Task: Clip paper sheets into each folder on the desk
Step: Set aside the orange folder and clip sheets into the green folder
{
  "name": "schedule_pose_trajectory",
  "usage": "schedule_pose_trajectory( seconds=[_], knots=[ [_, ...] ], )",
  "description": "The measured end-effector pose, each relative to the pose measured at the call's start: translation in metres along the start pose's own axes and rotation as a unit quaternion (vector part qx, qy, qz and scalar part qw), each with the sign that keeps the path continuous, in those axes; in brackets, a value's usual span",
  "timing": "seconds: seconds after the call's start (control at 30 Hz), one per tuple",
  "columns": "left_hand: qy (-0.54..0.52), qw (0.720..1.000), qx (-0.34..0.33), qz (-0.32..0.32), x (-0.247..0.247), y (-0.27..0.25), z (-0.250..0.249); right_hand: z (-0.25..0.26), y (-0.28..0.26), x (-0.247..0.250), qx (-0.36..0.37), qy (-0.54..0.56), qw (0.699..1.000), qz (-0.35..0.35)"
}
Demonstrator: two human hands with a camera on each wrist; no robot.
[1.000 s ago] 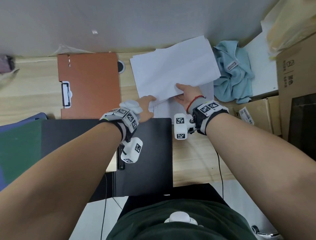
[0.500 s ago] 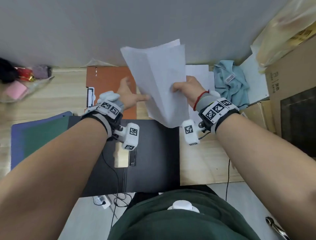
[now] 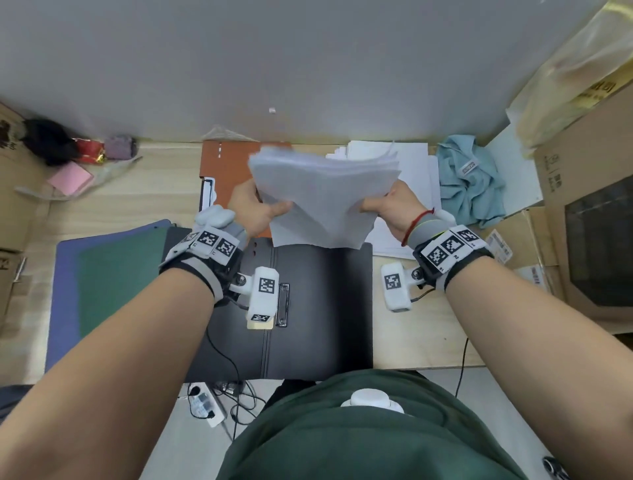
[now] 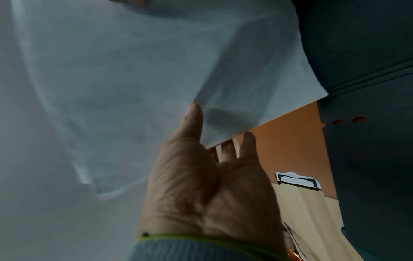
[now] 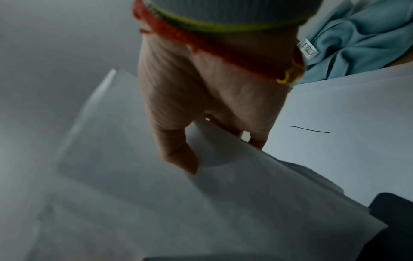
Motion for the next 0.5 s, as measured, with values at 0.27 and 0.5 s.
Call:
schedule_pose_trajectory(
  seconds=[0.27, 0.5],
  knots=[
    [-0.029, 0.999, 0.036, 0.026, -0.014, -0.008, -0.007, 0.006, -0.004, 0.004, 0.011, 0.017, 0.999, -0.031],
    [0.002, 0.999, 0.051, 0.016, -0.015, -0.002, 0.009, -0.015, 0.000, 0.006, -0.009, -0.052, 0.999, 0.002]
  ],
)
Point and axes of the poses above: each hand's wrist, its own y-axis towards the middle knuckle, its own x-axis out of the back of the hand, z = x × y, the point moved 10 cm from there along y, towards the middle knuckle, and after that the axes turned 13 degrees about -y, right-handed, at the moved point
